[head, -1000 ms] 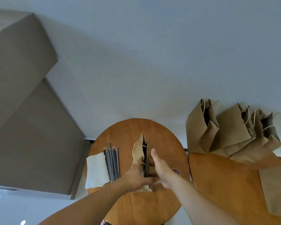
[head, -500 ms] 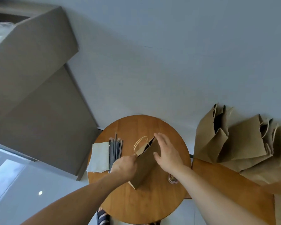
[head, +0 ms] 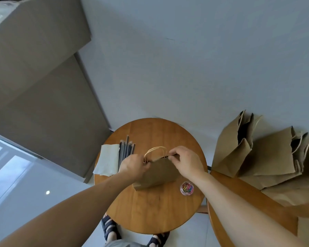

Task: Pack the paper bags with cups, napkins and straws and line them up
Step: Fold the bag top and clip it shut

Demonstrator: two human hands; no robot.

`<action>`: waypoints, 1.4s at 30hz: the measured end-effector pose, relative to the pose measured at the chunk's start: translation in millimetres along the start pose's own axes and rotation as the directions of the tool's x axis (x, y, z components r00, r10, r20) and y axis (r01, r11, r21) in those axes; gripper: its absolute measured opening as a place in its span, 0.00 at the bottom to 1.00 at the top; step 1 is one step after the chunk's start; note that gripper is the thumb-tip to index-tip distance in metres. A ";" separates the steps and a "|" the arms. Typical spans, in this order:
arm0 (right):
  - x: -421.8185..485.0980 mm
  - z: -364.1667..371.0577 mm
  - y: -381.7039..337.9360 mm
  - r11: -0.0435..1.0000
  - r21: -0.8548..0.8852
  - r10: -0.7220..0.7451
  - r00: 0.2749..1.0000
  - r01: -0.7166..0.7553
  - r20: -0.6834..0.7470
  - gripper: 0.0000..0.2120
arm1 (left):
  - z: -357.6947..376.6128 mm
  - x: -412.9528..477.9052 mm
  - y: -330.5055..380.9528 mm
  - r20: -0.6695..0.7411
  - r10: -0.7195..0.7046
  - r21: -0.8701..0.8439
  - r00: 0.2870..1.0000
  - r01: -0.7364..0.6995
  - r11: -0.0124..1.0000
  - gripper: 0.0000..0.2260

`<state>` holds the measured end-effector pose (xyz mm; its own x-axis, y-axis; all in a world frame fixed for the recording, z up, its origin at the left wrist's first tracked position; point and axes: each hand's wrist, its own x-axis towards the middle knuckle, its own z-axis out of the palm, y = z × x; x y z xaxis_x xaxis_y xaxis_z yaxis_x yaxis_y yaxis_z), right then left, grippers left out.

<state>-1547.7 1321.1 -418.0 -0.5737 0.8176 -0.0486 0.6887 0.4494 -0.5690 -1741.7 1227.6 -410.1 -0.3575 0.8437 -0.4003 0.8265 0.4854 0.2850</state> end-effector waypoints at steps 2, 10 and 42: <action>-5.2 -1.7 13.7 0.993 0.104 0.072 0.985 -0.056 -0.158 0.10 | 2.0 0.8 -1.1 0.003 -0.018 -0.025 1.000 0.018 1.000 0.18; -40.4 41.1 100.8 0.917 -0.153 0.387 0.914 -0.368 0.122 0.09 | 10.7 9.8 -4.5 -0.021 -0.021 -0.050 1.000 0.019 0.999 0.18; -47.3 98.7 153.8 0.847 -0.511 0.106 0.896 0.145 0.431 0.13 | 28.1 8.8 -6.8 -0.156 -0.001 -0.321 0.988 -0.049 0.946 0.10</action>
<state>-1458.5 1316.0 -584.2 -0.6320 0.6253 -0.4578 0.7265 0.6836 -0.0693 -1738.3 1225.3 -440.0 -0.4220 0.8685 -0.2602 0.6600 0.4910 0.5685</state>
